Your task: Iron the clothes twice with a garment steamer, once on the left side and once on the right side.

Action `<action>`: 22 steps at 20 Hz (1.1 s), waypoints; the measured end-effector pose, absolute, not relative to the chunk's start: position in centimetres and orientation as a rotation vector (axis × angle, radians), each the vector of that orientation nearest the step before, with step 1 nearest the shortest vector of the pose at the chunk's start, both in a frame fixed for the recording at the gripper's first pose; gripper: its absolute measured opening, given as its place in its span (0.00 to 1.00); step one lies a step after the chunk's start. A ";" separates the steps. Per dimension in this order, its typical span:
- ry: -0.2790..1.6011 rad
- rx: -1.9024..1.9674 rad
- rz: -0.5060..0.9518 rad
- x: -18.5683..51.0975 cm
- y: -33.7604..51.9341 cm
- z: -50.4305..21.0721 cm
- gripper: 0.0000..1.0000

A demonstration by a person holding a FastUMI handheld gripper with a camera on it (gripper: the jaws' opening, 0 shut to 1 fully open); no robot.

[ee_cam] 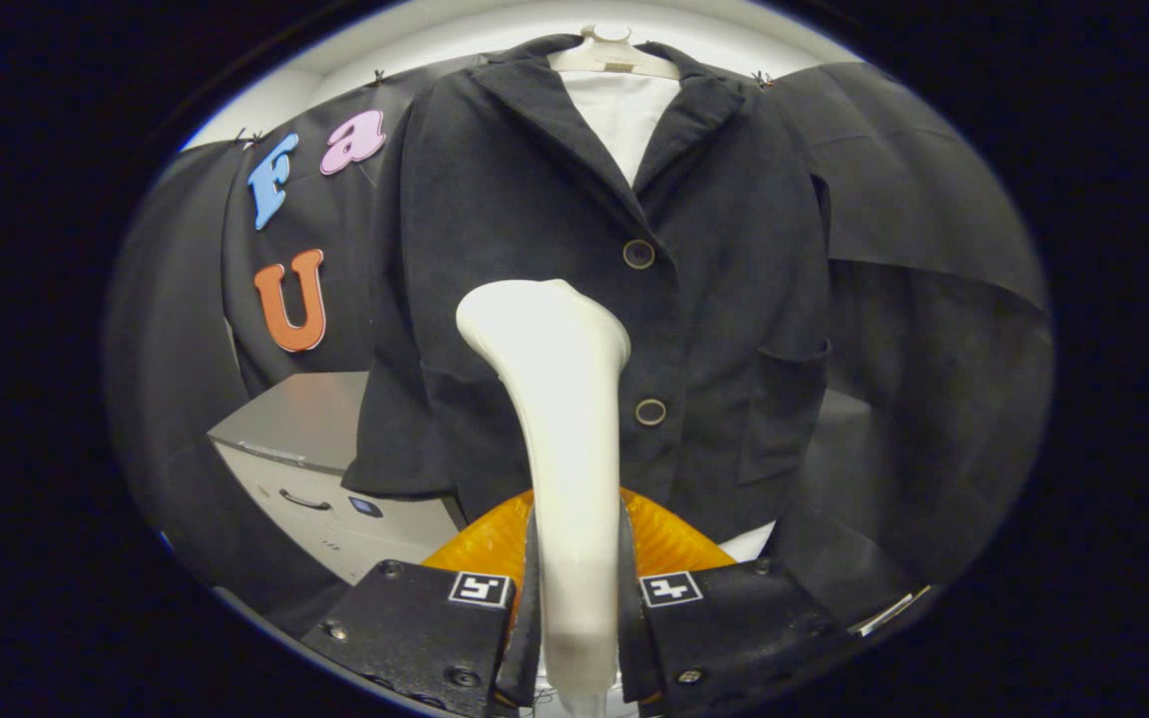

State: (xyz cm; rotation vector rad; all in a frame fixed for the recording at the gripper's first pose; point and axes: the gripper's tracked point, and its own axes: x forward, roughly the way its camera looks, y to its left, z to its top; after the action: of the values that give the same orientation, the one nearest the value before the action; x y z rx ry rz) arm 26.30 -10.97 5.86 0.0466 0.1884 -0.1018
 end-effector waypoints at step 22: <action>0.346 0.008 -0.130 26.5 -12.0 -5.5 0.34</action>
State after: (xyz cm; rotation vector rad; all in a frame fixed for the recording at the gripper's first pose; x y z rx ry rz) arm 26.53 -12.01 -5.51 0.0083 0.3458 -0.1304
